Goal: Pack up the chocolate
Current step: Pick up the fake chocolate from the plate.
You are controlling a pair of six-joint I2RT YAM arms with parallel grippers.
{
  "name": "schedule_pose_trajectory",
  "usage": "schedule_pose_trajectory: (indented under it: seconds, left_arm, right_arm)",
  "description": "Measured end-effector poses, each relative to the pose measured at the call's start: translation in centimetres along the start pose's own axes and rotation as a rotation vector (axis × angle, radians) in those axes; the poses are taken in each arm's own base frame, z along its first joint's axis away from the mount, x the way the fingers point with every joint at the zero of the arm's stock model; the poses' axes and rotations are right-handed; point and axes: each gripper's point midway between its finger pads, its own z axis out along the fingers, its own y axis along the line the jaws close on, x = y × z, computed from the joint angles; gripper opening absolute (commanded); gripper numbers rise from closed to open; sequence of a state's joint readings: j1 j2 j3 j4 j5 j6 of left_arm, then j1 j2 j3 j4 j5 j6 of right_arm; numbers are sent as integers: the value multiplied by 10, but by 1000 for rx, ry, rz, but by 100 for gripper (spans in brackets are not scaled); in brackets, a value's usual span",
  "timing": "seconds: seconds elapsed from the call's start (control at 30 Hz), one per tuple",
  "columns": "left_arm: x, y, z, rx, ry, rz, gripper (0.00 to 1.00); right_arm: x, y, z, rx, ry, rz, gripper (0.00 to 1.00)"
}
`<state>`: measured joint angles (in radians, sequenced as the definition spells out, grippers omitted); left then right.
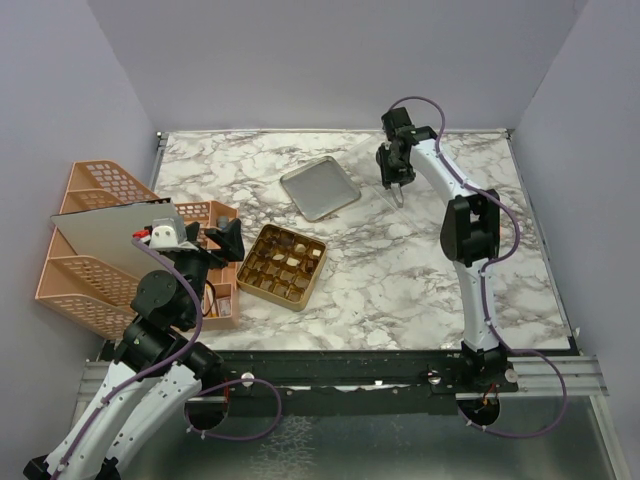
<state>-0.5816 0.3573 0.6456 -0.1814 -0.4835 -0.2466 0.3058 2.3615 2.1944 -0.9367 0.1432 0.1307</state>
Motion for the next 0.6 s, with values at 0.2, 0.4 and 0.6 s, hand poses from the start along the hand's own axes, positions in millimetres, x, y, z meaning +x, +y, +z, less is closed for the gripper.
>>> schedule_pose_trajectory:
  seconds: [0.2, 0.4, 0.6]
  left_arm:
    - [0, 0, 0, 0, 0, 0, 99]
    - [0, 1, 0, -4, -1, 0, 99]
    - [0, 1, 0, -8, -2, 0, 99]
  right_arm:
    - [-2, -1, 2, 2, -4, 0, 41]
    - [-5, -2, 7, 4, -5, 5, 41]
    - [-9, -2, 14, 5, -6, 8, 41]
